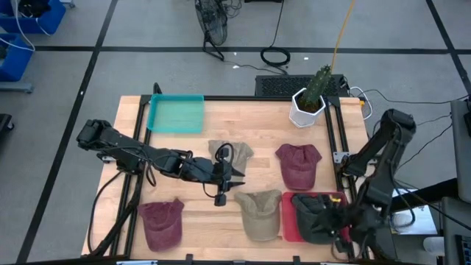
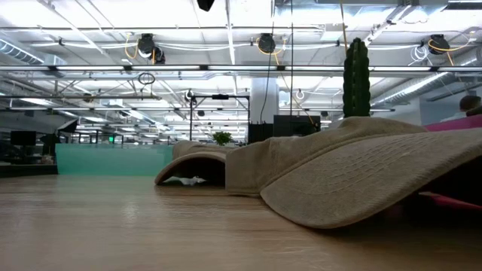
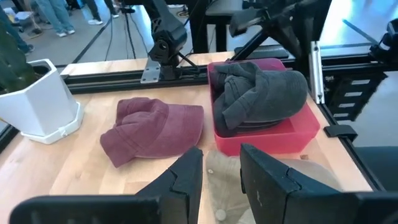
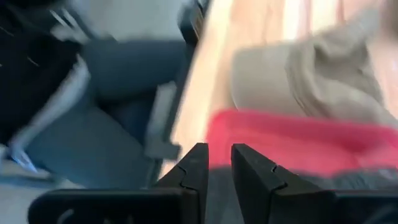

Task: Pick & Place hat
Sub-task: Put the black cap into the red bin, then put the top brown cap into the green bin

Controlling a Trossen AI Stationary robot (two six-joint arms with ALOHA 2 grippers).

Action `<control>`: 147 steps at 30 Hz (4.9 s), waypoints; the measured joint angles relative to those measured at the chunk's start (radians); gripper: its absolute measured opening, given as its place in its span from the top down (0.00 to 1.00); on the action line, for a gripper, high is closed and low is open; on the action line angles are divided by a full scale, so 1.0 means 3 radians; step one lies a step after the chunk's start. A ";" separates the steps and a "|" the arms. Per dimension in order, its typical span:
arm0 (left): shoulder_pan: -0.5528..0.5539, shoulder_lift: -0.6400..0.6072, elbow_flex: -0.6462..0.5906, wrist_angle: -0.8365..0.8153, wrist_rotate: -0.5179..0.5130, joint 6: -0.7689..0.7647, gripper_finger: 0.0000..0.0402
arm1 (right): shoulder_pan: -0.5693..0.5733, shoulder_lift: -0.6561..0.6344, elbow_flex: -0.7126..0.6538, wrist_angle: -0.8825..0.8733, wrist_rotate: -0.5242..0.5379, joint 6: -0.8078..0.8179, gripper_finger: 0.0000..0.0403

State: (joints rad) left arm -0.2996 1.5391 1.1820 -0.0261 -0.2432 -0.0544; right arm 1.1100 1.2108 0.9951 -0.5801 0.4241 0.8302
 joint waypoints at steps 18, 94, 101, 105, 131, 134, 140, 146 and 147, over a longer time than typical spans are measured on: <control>-0.0015 0.0000 0.0000 -0.0029 0.0148 -0.0009 0.72 | -0.0074 0.0707 0.0138 -0.0815 -0.0811 0.0810 0.89; 0.0765 0.0003 -0.0881 -0.0069 0.0330 -0.0451 0.72 | -0.4610 -0.0317 -0.1419 0.2727 -0.2476 -0.3160 0.97; 0.0927 0.0003 -0.0882 -0.0495 0.0373 -0.0417 0.72 | -0.4638 -0.0110 -0.1417 0.2723 -0.2482 -0.3284 1.00; 0.0955 0.0003 -0.0882 -0.0256 0.0353 -0.0290 0.71 | -0.4638 -0.0044 -0.1417 0.2721 -0.2476 -0.3297 0.99; 0.1154 0.0486 -0.0882 -0.0350 0.0430 -0.0441 0.44 | -0.4634 -0.0031 -0.1417 0.2718 -0.2469 -0.3341 0.99; 0.1153 0.0486 -0.0882 -0.0342 0.0558 -0.0434 0.52 | -0.4634 -0.0031 -0.1417 0.2718 -0.2469 -0.3342 0.99; 0.1153 0.0486 -0.0882 -0.0343 0.0581 -0.0412 0.68 | -0.4633 -0.0031 -0.1417 0.2716 -0.2469 -0.3335 0.99; 0.1153 0.0486 -0.0882 -0.0345 0.0704 -0.0307 0.81 | -0.4633 -0.0031 -0.1417 0.2716 -0.2469 -0.3334 0.99; 0.1153 0.0486 -0.0882 -0.0345 0.0715 -0.0262 0.83 | -0.4633 -0.0031 -0.1417 0.2716 -0.2469 -0.3334 0.99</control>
State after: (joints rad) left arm 0.0463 1.6848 0.9173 -0.1295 -0.0287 -0.1329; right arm -0.2798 1.2015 0.5701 0.2348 -0.3164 -0.1699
